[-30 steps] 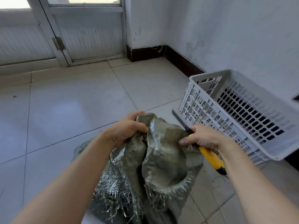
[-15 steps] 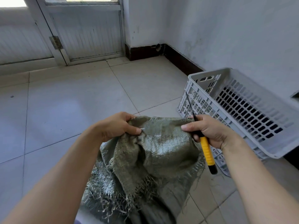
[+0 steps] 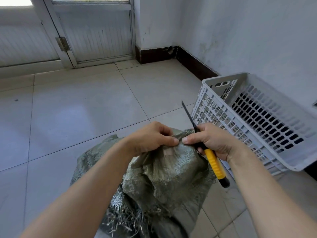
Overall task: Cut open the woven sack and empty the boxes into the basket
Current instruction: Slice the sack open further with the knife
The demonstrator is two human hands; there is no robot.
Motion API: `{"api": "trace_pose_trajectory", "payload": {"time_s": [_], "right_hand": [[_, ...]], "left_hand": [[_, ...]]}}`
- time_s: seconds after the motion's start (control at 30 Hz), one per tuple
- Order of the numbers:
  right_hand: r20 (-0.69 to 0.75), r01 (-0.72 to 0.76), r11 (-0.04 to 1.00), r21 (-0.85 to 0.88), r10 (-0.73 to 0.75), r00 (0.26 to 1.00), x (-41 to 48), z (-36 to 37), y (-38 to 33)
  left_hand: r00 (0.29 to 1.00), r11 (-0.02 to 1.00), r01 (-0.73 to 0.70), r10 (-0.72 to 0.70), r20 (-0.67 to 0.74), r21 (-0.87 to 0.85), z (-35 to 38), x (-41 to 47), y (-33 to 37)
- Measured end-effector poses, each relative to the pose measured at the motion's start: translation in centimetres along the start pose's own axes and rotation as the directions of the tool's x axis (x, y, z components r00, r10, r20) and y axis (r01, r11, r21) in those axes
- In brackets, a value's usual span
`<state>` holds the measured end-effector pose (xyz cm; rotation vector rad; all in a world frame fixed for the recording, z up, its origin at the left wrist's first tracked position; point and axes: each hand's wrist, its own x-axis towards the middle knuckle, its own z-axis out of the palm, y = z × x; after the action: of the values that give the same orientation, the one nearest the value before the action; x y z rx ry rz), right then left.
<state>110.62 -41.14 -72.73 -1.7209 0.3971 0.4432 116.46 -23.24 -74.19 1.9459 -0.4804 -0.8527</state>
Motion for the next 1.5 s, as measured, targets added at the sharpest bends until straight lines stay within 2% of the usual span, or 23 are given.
{"api": "trace_pose_trajectory", "payload": {"time_s": [0.1, 0.2, 0.4, 0.47, 0.53, 0.63, 0.73, 0.9, 1.13, 1.5], "right_hand": [[0.003, -0.003, 1.000, -0.002, 0.003, 1.000, 0.0, -0.2, 0.2], [-0.004, -0.002, 0.997, 0.075, 0.002, 1.000, 0.2, -0.5, 0.3], [-0.076, 0.020, 0.997, 0.075, -0.014, 0.997, 0.6, -0.3, 0.2], [-0.106, 0.028, 1.000, 0.010, -0.027, 0.994, 0.5, -0.1, 0.1], [-0.135, 0.046, 0.982, -0.184, -0.072, 0.988, 0.1, -0.2, -0.2], [-0.140, 0.044, 0.893, -0.448, -0.119, 0.983, -1.1, -1.0, -1.4], [-0.057, 0.012, 0.883, -0.470, -0.044, 0.997, -2.2, -1.5, -2.3], [-0.023, -0.019, 0.751, -0.660, 0.006, 1.000, -2.4, -1.1, -1.9], [-0.040, -0.052, 0.726, -0.685, 0.034, 0.999, -2.4, -1.0, -2.1], [-0.077, -0.030, 0.702, -0.712, -0.036, 0.996, -2.4, -0.5, -2.1]], "left_hand": [[0.996, 0.993, 0.016, -0.005, 0.092, -0.121, -0.4, -0.1, -0.6], [0.989, 0.978, 0.024, 0.008, 0.151, -0.209, -0.8, -0.1, -1.2], [0.976, 0.974, 0.059, -0.011, 0.217, -0.218, -0.8, 0.0, -1.5], [0.972, 0.969, 0.078, -0.021, 0.235, -0.234, -1.1, 0.0, -1.7], [0.977, 0.956, 0.093, -0.033, 0.211, -0.280, -1.4, 0.1, -2.0], [0.994, 0.941, 0.089, -0.062, 0.094, -0.326, -1.8, 0.3, -2.4], [0.995, 0.913, 0.099, -0.080, 0.062, -0.396, -2.0, 0.3, -2.4], [0.997, 0.859, 0.069, -0.036, 0.074, -0.507, -1.9, 0.1, -1.7], [0.998, 0.848, 0.063, -0.036, 0.061, -0.526, -1.9, 0.1, -1.7], [0.997, 0.862, 0.069, -0.047, 0.057, -0.503, -2.1, -0.1, -1.7]]}}
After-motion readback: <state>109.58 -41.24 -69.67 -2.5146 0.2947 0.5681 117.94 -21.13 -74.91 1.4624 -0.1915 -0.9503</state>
